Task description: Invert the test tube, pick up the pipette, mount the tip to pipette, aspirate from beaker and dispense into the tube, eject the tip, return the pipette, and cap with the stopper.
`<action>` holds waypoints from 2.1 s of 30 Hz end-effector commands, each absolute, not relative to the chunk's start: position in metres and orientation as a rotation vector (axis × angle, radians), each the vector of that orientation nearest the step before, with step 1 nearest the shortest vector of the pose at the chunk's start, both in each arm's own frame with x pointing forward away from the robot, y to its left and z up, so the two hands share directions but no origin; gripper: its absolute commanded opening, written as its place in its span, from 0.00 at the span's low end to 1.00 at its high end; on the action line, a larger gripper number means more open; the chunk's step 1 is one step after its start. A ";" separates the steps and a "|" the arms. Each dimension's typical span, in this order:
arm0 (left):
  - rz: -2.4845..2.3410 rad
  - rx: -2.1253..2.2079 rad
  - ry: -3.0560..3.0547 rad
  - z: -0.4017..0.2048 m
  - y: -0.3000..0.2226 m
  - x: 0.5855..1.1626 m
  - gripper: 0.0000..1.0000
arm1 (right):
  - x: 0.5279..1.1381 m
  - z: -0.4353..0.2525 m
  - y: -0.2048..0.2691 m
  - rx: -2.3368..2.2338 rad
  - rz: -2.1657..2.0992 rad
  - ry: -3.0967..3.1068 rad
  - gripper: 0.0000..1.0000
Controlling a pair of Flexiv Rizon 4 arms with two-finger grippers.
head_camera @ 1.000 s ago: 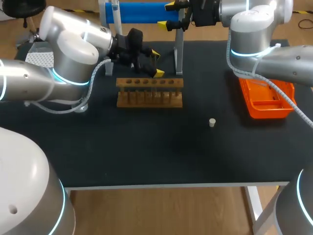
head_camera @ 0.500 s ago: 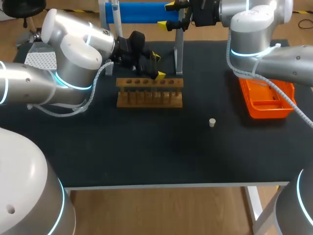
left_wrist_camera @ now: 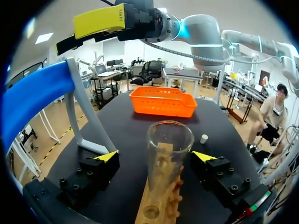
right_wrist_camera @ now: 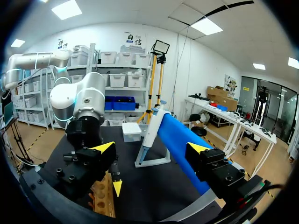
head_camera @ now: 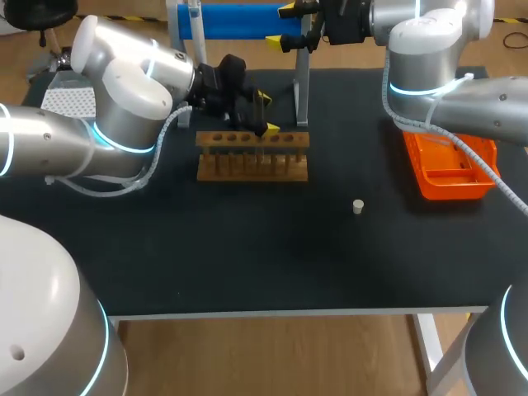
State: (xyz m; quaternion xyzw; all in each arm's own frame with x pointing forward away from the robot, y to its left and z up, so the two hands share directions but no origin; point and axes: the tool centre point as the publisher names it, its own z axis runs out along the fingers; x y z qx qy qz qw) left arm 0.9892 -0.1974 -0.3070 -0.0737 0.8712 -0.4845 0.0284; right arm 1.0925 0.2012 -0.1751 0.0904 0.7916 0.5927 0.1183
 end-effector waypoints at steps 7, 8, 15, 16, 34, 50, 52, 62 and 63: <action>-1.510 -0.225 2.697 -0.307 -0.197 0.991 1.00 | 1.093 -0.174 0.200 0.262 1.732 2.322 1.00; -1.510 -0.225 2.697 -0.307 -0.197 0.991 1.00 | 1.093 -0.174 0.200 0.262 1.732 2.322 1.00; -1.510 -0.225 2.697 -0.307 -0.197 0.991 1.00 | 1.093 -0.174 0.200 0.262 1.732 2.322 1.00; -1.510 -0.225 2.697 -0.307 -0.197 0.991 1.00 | 1.093 -0.174 0.200 0.262 1.732 2.322 1.00; -1.510 -0.225 2.697 -0.307 -0.197 0.991 1.00 | 1.019 -0.188 0.117 0.237 1.643 2.351 1.00; -1.510 -0.225 2.697 -0.307 -0.197 0.991 1.00 | 0.907 -0.241 0.013 0.317 1.637 2.372 1.00; -1.510 -0.225 2.697 -0.307 -0.197 0.991 1.00 | 0.896 -0.246 0.008 0.320 1.637 2.376 1.00; -1.510 -0.225 2.697 -0.307 -0.197 0.991 1.00 | 0.849 -0.286 -0.002 0.339 1.638 2.414 1.00; -1.510 -0.225 2.697 -0.307 -0.197 0.991 1.00 | 0.845 -0.290 -0.002 0.342 1.636 2.420 1.00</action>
